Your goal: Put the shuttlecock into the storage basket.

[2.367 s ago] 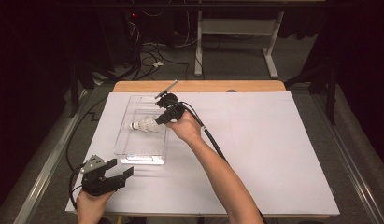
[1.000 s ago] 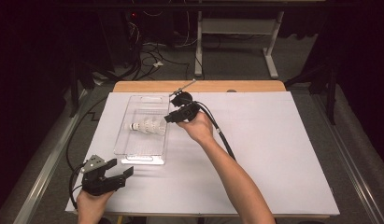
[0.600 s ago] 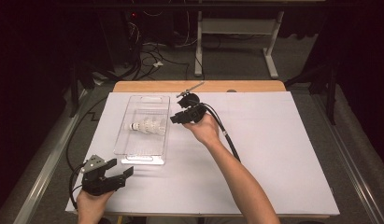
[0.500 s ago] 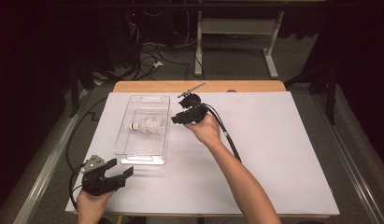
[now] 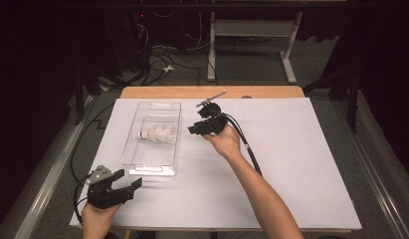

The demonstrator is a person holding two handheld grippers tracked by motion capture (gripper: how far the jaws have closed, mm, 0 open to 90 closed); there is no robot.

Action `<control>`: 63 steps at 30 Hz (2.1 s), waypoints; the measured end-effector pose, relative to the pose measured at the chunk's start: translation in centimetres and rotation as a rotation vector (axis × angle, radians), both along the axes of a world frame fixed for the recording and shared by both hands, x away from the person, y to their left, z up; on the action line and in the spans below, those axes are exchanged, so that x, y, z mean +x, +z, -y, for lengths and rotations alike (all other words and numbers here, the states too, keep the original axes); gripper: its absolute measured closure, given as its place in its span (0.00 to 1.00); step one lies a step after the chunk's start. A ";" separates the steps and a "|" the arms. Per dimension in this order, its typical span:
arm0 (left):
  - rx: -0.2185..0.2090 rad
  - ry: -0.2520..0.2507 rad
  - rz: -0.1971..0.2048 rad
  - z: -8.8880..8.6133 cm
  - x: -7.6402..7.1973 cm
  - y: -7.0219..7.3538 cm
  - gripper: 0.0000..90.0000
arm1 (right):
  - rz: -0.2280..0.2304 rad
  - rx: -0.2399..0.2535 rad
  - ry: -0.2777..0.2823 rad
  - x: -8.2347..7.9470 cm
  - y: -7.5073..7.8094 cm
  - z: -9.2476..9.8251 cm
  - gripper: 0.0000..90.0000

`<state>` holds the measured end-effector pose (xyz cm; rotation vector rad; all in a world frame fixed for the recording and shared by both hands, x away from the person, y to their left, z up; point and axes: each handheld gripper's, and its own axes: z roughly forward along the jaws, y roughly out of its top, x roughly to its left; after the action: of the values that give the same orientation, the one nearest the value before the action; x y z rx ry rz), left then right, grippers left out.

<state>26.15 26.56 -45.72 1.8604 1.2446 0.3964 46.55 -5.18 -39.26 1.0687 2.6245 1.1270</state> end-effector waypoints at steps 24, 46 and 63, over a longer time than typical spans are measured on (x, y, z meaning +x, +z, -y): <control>0.003 0.003 0.000 0.0 -0.1 0.0 0.27 | 0.004 -0.003 -0.036 -1.0 -0.8 3.5 0.65; 0.006 0.009 0.000 0.0 -0.2 0.0 0.27 | -0.001 0.003 -0.077 -2.0 -1.7 6.7 0.63; 0.000 0.008 -0.005 0.0 -0.1 0.0 0.27 | -0.001 0.005 -0.107 -2.8 -2.1 9.0 0.62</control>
<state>26.05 26.61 -45.73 1.8583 1.2556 0.3967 43.72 -14.20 -41.32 1.1958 2.5327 1.1107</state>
